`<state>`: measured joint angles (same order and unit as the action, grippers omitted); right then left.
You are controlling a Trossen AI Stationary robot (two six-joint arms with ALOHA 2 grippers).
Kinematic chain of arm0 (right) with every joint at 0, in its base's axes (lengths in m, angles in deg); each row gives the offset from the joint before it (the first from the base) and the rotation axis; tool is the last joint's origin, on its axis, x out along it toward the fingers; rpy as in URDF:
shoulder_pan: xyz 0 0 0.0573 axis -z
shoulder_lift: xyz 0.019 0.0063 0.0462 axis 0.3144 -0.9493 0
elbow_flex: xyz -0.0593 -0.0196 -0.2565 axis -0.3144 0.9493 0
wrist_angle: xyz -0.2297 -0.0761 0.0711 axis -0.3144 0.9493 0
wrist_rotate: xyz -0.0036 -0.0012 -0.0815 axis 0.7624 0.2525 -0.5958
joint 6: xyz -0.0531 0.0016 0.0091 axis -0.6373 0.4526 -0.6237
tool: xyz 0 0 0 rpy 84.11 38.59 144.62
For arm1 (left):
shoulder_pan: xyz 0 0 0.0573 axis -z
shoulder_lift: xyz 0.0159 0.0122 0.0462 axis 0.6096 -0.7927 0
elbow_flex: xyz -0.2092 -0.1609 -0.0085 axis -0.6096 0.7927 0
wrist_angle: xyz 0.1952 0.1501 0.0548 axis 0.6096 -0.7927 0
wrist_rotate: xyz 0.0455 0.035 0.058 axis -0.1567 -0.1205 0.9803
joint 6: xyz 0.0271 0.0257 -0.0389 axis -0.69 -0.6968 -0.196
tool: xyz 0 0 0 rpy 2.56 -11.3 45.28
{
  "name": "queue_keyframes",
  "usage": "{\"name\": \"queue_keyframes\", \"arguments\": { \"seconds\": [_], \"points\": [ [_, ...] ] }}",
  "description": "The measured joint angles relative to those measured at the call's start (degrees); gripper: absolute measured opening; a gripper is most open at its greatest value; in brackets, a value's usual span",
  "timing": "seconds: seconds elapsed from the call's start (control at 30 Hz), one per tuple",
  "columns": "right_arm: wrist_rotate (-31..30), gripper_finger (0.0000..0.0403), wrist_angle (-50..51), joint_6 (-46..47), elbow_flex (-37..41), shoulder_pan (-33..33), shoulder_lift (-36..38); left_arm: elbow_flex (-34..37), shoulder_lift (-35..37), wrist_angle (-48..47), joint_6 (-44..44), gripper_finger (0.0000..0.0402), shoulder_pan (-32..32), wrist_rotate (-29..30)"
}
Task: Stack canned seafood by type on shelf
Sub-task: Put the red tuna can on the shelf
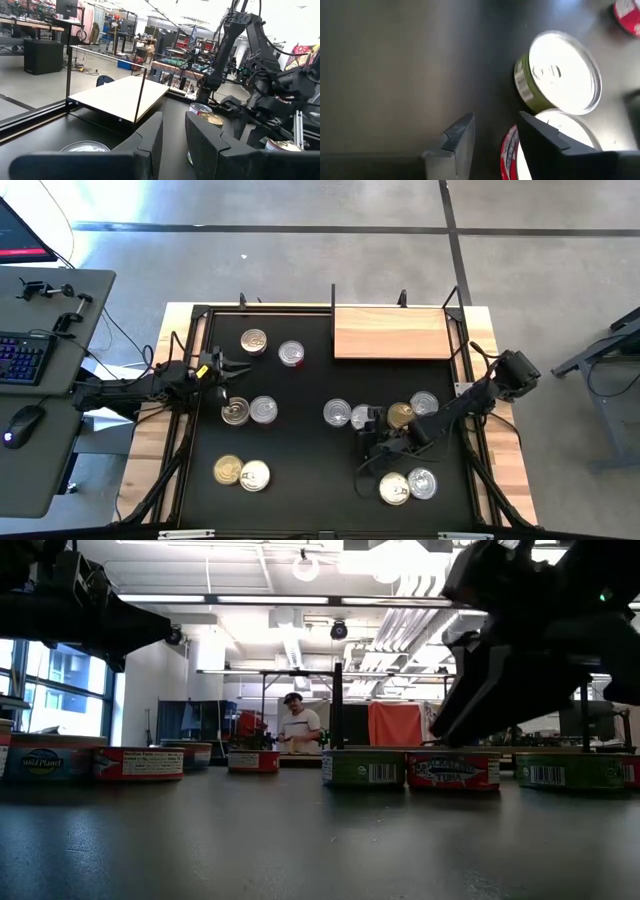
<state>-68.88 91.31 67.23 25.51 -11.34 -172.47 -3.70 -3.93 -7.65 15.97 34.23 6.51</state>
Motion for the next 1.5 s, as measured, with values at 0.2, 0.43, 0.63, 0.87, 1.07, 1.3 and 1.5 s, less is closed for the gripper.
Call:
{"name": "queue_keyframes", "arguments": {
  "seconds": [0.2, 0.43, 0.63, 0.87, 1.07, 1.3, 1.5],
  "points": [
    [-1.17, 0.0122, 3.42, 2.00, 0.10, 1.18, -2.25, 0.00, 0.00, 0.01, -0.02, 0.0073, 0.00, 0.02],
    [-6.12, 0.0073, 3.00, 2.70, -0.28, 1.98, -8.01, 0.00, 0.00, 0.05, 0.00, 0.0073, 0.00, 0.01],
    [-9.73, 0.0005, 4.97, 3.42, -0.80, 0.59, -6.38, 0.00, 0.00, 0.07, 0.00, 0.0073, 0.00, 0.02],
    [-9.00, 0.0044, 10.17, 3.65, -3.35, -0.26, -1.69, 0.00, 0.00, 0.15, 0.00, 0.0073, 0.00, 0.02],
    [-7.71, 0.0140, 11.23, 7.86, -3.54, -0.22, -1.18, -0.02, 0.00, 0.23, -0.02, 0.0073, 0.04, 0.02],
    [-10.23, 0.0171, 10.99, 3.93, -3.52, 0.04, -5.27, -0.02, 0.00, 0.38, -0.33, 0.0073, 0.04, 0.02],
    [-11.71, 0.0106, 9.86, 1.19, -3.83, 1.31, -9.50, -0.02, 0.00, 0.54, -1.04, 0.0073, 0.04, 0.02]
  ]
}}
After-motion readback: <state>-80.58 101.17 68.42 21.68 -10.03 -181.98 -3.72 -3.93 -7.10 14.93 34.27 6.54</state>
